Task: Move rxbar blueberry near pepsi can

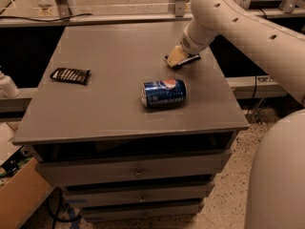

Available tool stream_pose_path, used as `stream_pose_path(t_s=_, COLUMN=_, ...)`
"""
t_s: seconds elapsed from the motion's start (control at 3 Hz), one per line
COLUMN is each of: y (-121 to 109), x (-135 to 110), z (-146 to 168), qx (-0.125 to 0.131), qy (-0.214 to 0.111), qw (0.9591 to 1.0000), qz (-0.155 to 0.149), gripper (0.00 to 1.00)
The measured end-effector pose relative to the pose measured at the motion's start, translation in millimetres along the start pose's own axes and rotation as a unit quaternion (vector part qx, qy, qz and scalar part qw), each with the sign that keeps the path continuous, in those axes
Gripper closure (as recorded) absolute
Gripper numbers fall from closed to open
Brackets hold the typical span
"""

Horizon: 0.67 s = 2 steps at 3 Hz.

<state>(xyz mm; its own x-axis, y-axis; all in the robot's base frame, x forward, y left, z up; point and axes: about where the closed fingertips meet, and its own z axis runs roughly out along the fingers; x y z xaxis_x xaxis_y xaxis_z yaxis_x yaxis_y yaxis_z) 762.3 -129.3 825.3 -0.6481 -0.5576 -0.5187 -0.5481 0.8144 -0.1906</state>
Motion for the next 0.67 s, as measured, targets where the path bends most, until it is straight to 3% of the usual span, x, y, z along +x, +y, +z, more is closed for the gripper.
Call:
stream_pose_path(t_s=0.33, y=-1.3, x=-3.5, z=-5.5, qx=0.0, qy=0.0, qw=1.0, qz=0.0, gripper=0.88)
stream_pose_path(t_s=0.67, y=-1.4, x=-3.6, z=-5.7, qx=0.0, qy=0.0, qw=1.0, qz=0.0, gripper=1.0)
